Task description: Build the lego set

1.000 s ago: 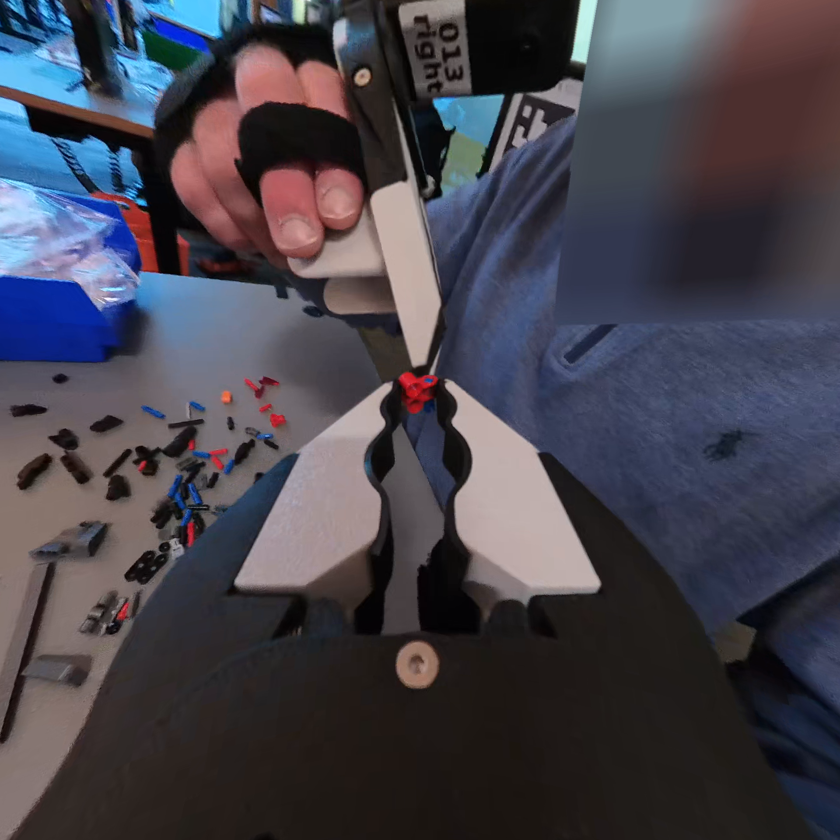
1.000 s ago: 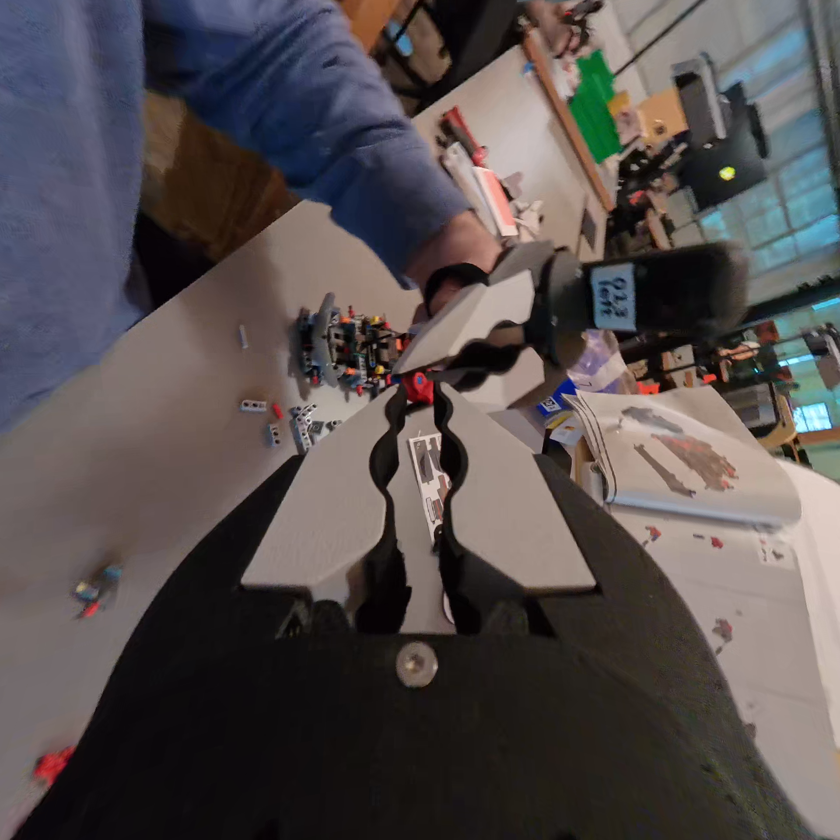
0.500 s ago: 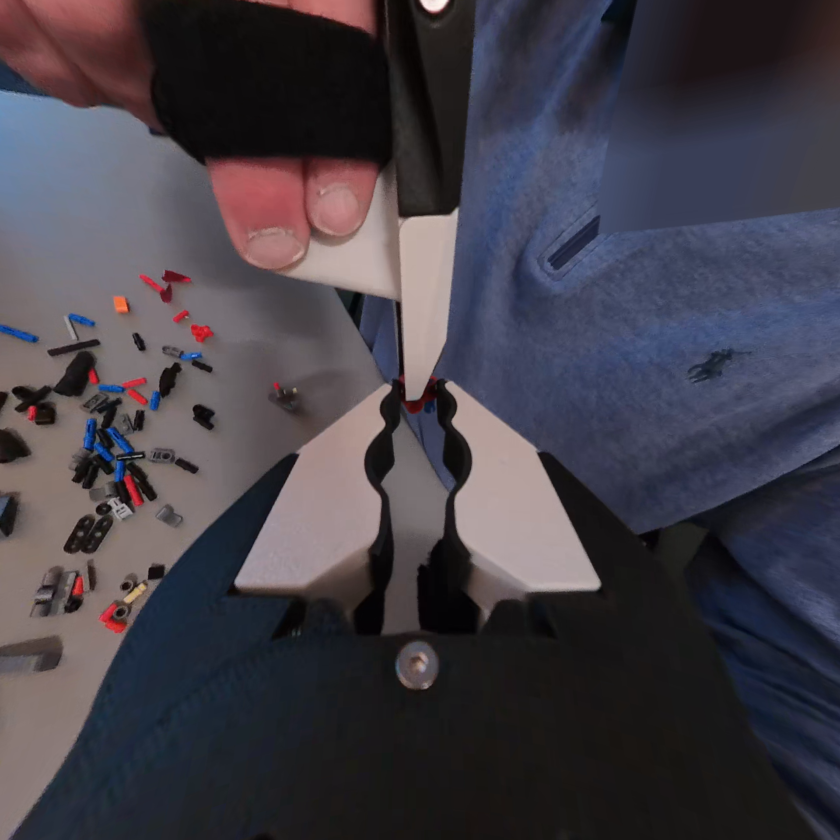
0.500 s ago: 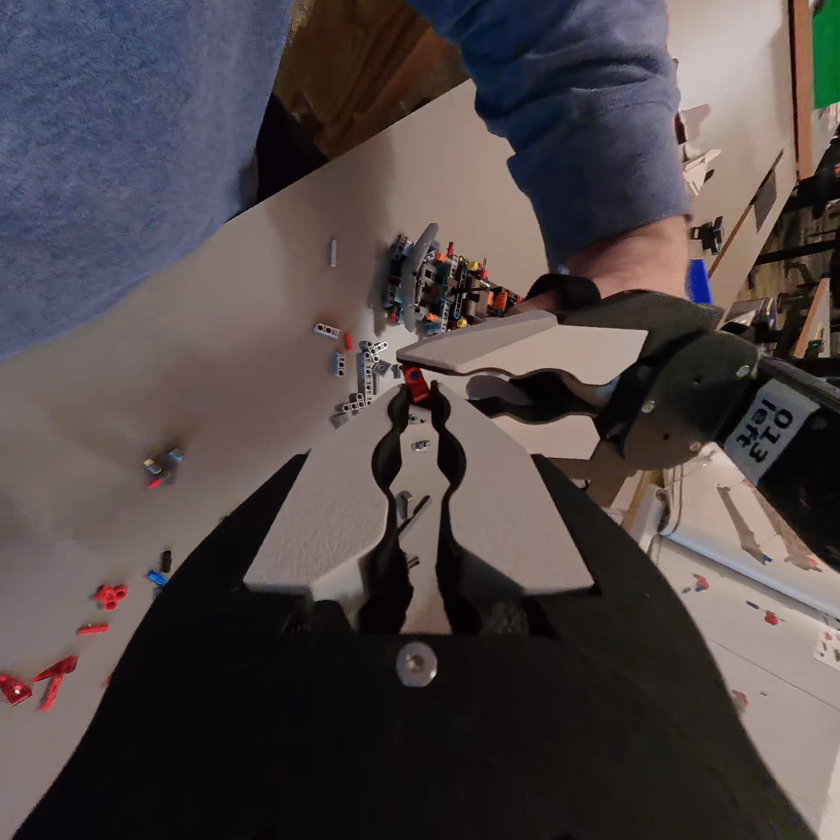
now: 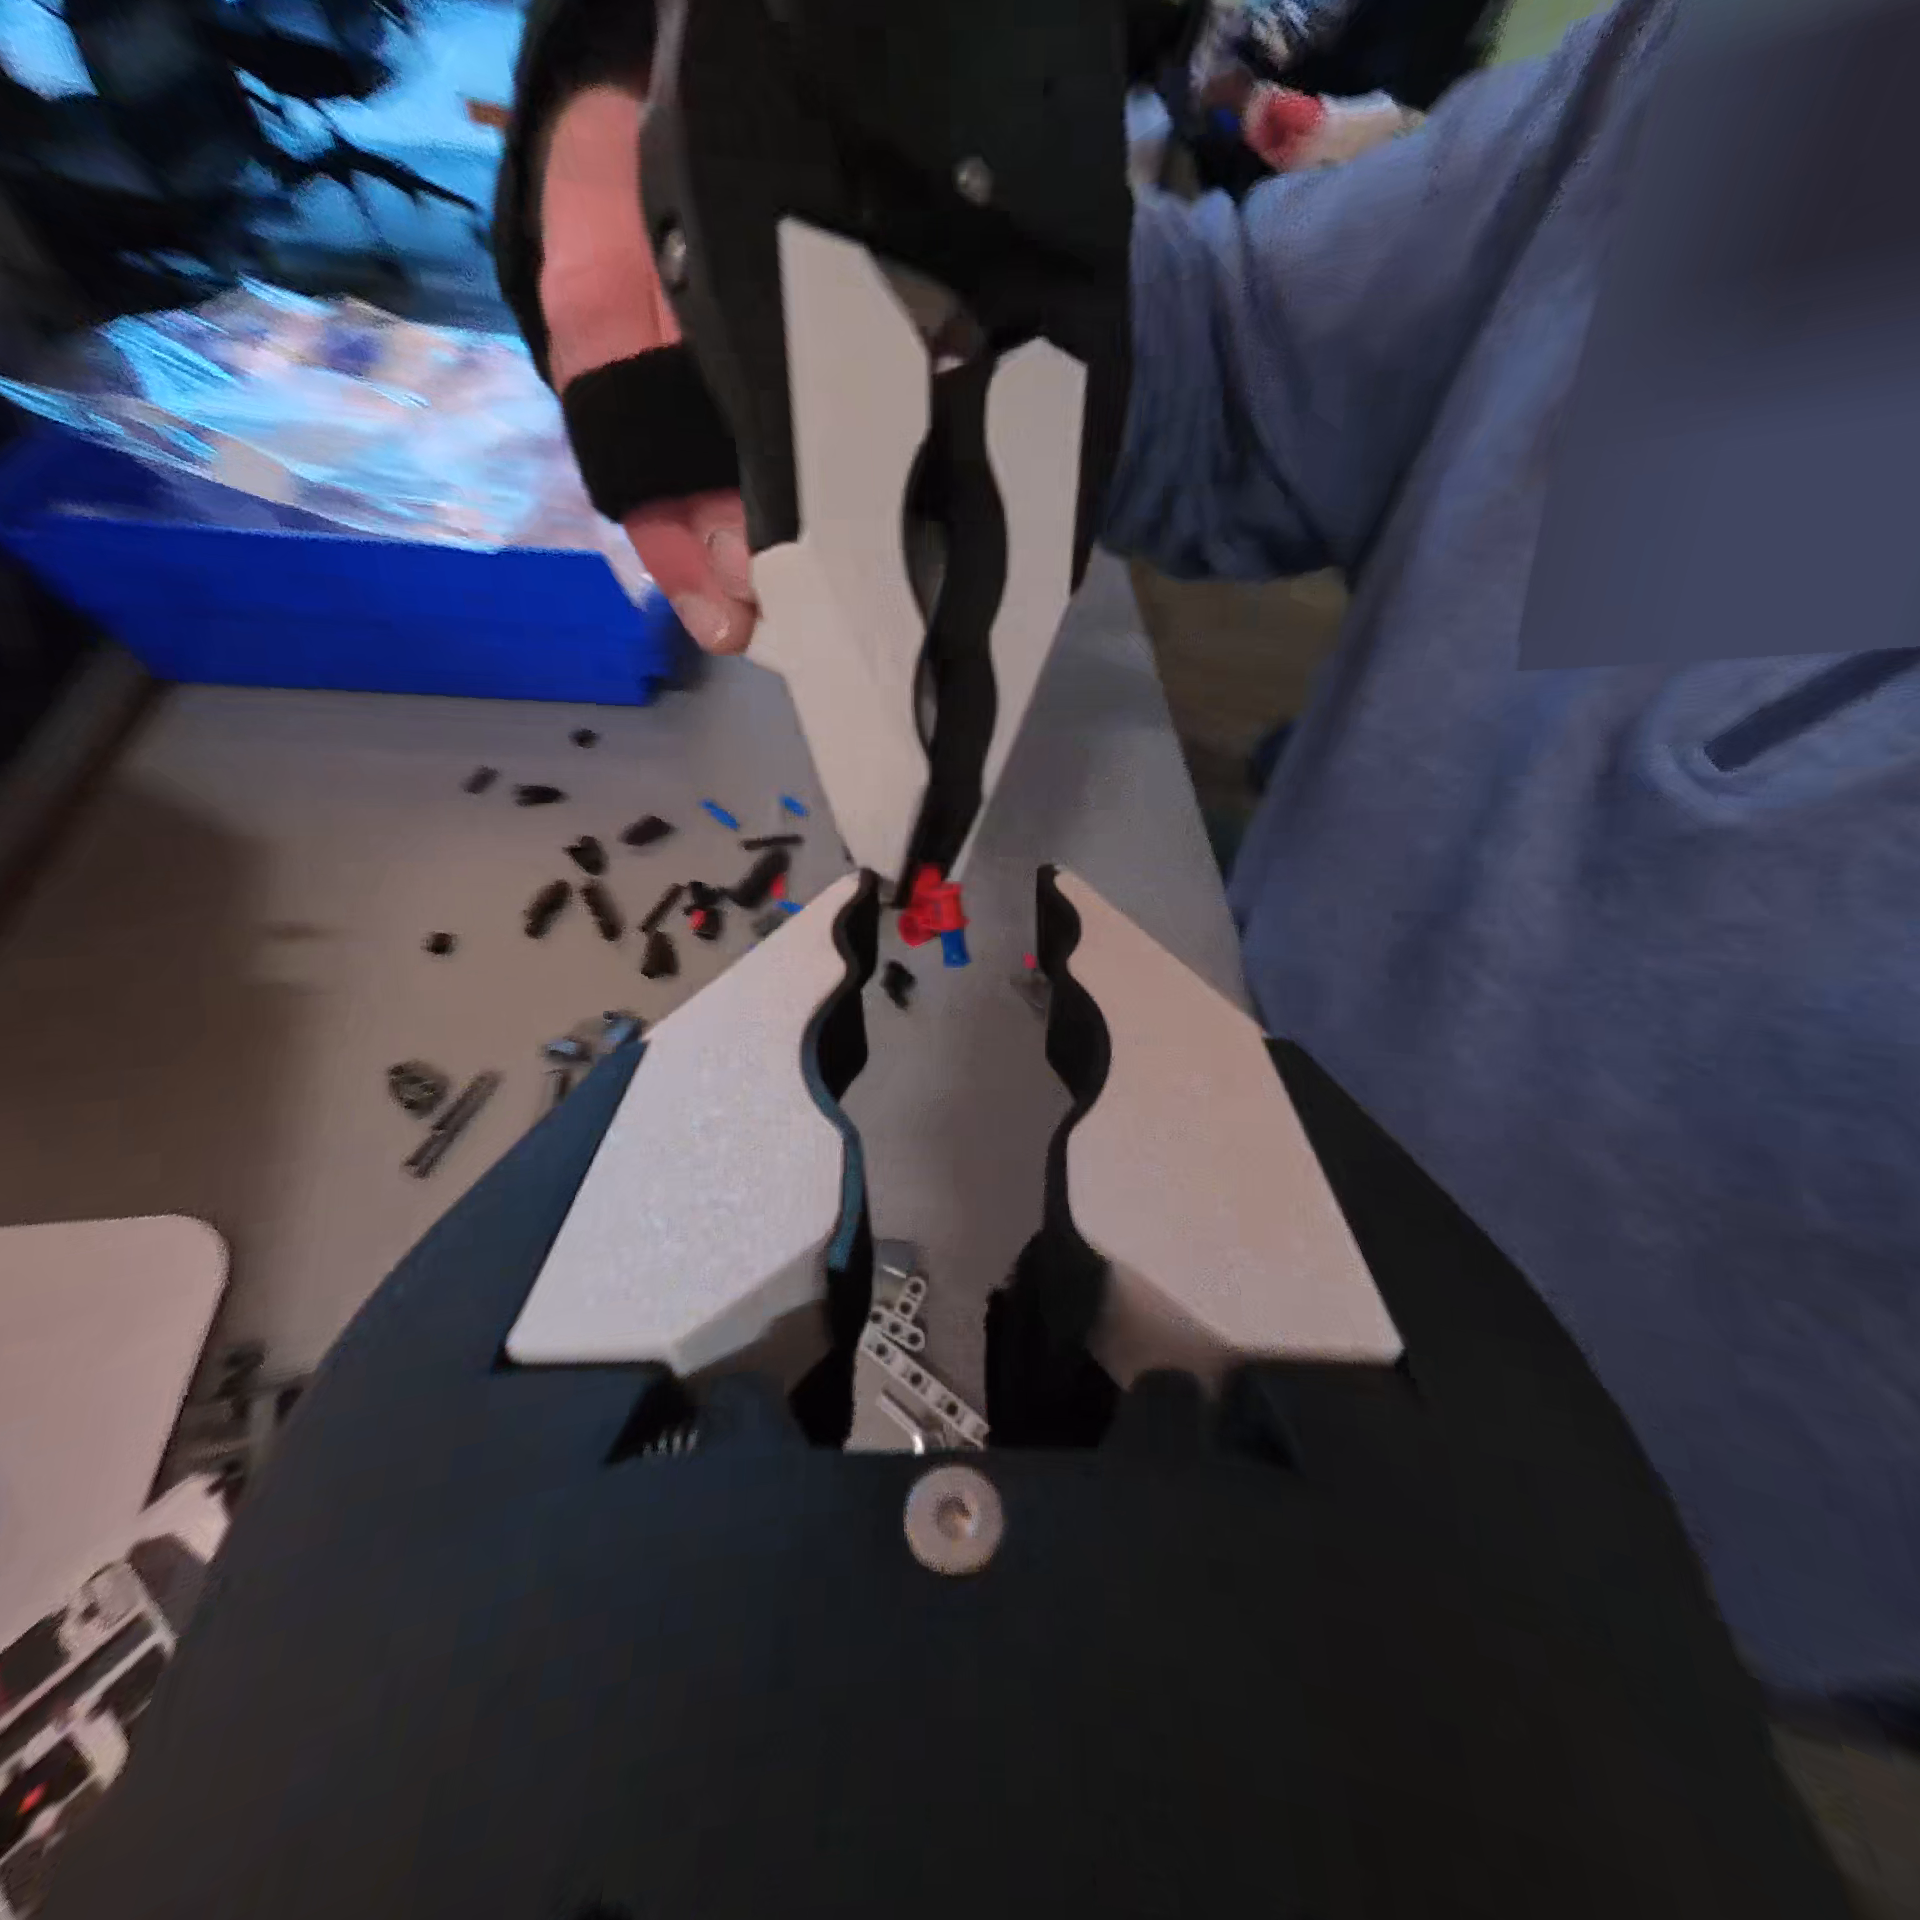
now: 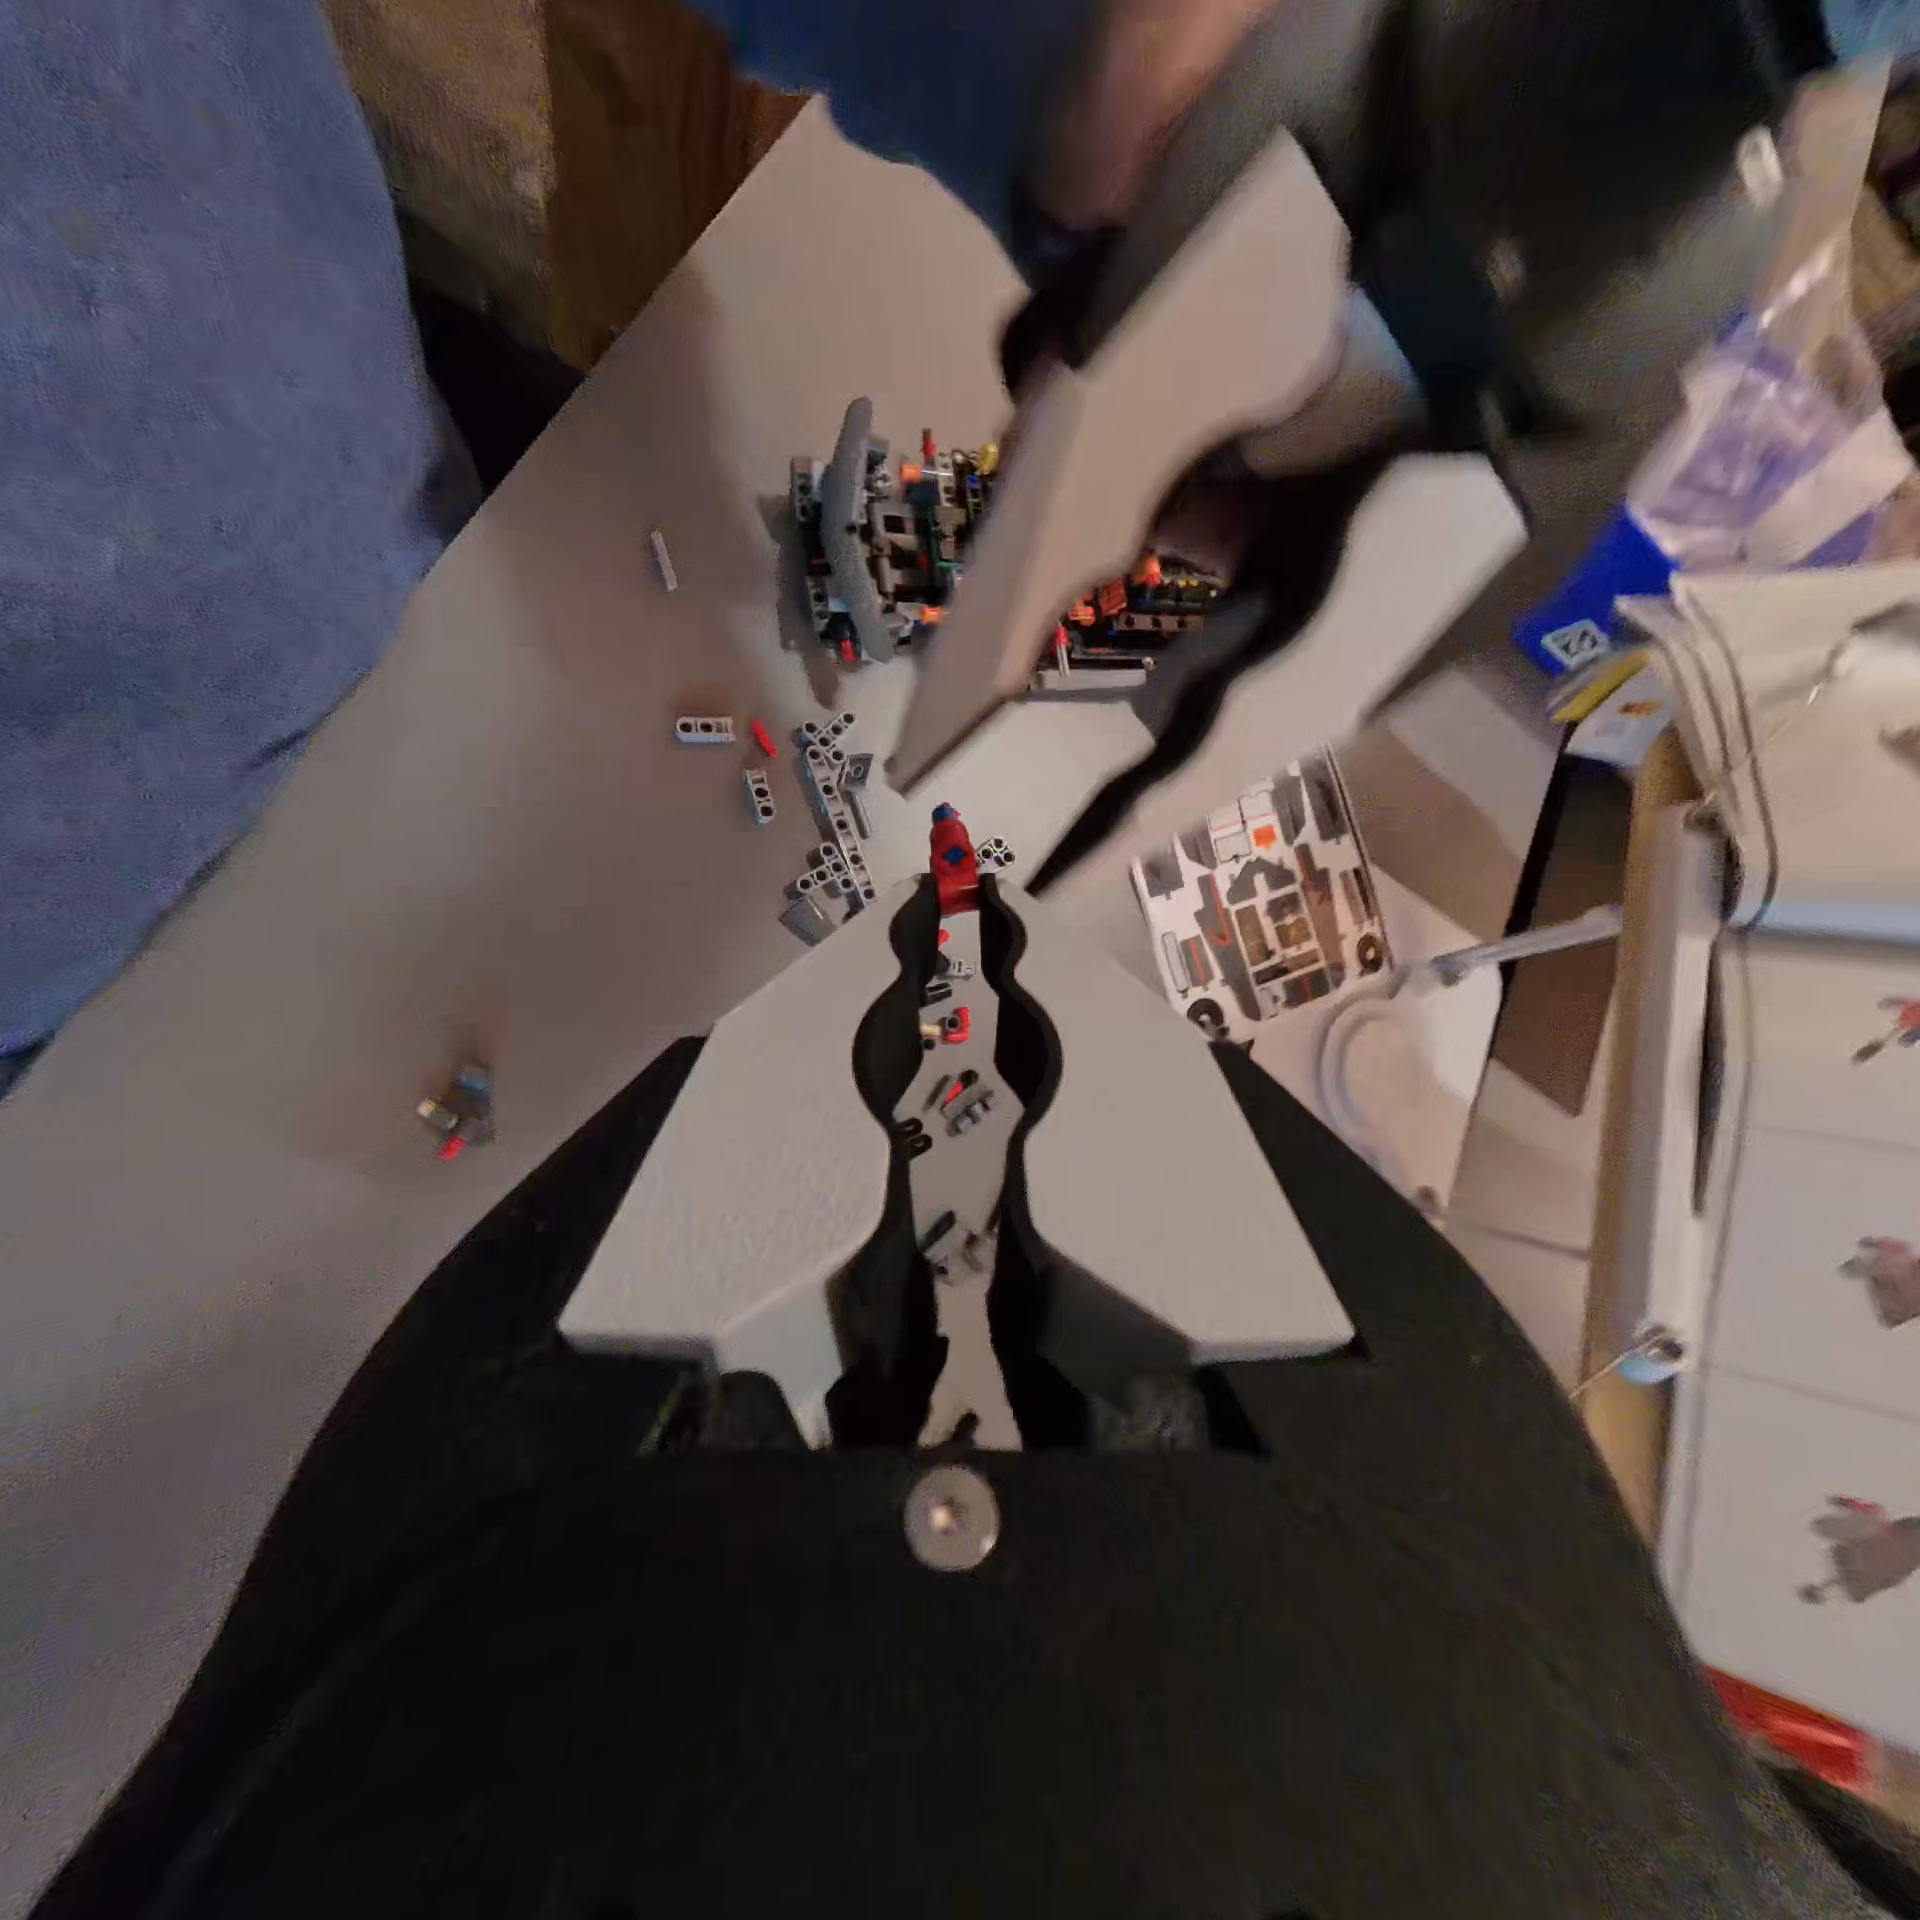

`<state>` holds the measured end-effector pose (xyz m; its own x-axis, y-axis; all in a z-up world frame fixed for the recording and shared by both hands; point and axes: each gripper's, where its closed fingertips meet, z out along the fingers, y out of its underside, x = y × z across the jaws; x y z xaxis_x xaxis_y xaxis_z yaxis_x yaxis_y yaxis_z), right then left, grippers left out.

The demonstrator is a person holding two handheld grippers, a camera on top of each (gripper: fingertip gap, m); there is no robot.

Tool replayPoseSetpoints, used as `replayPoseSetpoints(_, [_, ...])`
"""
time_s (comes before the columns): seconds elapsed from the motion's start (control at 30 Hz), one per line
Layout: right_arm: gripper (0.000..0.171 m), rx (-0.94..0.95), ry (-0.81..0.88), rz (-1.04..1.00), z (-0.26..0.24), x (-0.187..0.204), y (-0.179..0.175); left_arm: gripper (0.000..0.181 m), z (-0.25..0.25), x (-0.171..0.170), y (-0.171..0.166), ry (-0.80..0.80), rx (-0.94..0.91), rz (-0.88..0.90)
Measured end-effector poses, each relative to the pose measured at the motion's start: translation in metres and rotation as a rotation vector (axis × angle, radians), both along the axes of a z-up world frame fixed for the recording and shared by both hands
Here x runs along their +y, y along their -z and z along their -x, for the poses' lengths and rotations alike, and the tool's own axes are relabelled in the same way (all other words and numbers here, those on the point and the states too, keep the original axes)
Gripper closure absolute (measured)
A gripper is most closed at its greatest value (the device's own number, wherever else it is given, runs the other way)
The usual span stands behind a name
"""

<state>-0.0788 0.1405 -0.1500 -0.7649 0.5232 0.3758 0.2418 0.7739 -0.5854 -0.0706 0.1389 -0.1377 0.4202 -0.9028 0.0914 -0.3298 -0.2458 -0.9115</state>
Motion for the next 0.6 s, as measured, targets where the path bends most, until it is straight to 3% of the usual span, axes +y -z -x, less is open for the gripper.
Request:
replayPoseSetpoints(0.03, [0.167, -0.017, 0.023, 0.050, 0.003, 0.004, -0.003, 0.155, 0.003, 0.003, -0.002, -0.057, -0.002, -0.033])
replayPoseSetpoints(0.27, [0.167, -0.110, 0.082, 0.256, 0.013, 0.014, -0.008, 0.161, 0.014, 0.012, 0.004, -0.327, 0.044, -0.179])
replayPoseSetpoints(0.4, [0.167, -0.127, 0.078, 0.270, 0.014, 0.009, -0.009, 0.170, 0.014, 0.015, 0.009, -0.362, 0.124, -0.215])
replayPoseSetpoints(0.6, [0.167, -0.145, 0.091, 0.254, 0.012, 0.006, -0.009, 0.176, 0.012, 0.015, 0.007, -0.372, 0.100, -0.217])
